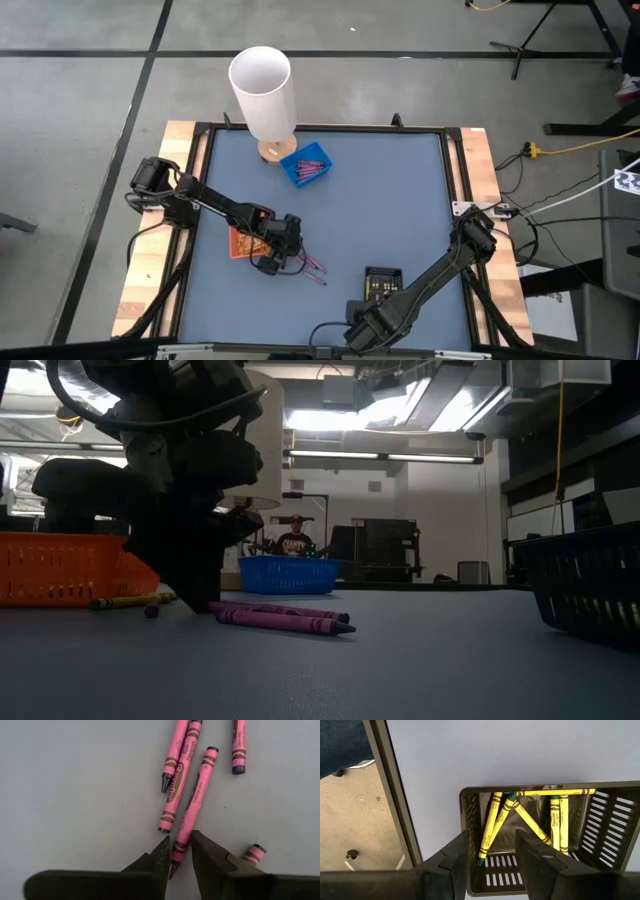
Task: Sort crayons
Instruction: Put the violet crayon into the blue bin
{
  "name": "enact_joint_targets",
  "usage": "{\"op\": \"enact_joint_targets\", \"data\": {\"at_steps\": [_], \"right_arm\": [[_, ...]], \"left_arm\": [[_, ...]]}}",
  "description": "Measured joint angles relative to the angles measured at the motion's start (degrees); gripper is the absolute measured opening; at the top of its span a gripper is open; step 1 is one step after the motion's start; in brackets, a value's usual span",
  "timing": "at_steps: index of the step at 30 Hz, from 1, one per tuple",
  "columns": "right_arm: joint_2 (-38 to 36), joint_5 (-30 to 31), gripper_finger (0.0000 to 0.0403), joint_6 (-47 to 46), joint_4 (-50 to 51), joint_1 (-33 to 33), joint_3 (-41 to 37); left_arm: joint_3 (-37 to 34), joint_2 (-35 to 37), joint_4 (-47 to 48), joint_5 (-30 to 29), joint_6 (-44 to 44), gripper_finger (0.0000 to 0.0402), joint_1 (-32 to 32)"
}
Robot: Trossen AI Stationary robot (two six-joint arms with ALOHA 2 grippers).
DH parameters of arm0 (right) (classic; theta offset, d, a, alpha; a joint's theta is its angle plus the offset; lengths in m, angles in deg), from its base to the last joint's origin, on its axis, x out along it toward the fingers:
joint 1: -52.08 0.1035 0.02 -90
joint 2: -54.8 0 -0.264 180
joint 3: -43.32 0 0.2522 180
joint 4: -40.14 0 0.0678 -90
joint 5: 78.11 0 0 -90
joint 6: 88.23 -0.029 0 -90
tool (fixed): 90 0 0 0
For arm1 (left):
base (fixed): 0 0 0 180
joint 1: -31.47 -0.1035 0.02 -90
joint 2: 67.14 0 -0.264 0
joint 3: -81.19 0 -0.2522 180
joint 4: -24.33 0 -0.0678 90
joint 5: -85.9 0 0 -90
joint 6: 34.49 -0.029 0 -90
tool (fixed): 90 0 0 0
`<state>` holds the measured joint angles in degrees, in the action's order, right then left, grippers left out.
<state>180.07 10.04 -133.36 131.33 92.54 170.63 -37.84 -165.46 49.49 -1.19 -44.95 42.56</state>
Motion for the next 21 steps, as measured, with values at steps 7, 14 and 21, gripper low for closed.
{"op": "enact_joint_targets", "data": {"at_steps": [7, 14, 21], "right_arm": [[0.00, 0.00, 0.0150, 0.00, 0.00, 0.00, 0.00], [0.00, -0.02, 0.0150, 0.01, 0.01, 0.00, 0.00], [0.00, -0.02, 0.0150, -0.02, -0.02, 0.00, 0.00]], "left_arm": [[0.00, 0.02, 0.13, 0.20, -0.17, 0.0015, 0.00], [0.00, 0.07, 0.11, 0.03, -0.20, 0.0004, 0.00], [0.31, 0.04, 0.29, -0.03, -0.17, 0.0006, 0.00]]}}
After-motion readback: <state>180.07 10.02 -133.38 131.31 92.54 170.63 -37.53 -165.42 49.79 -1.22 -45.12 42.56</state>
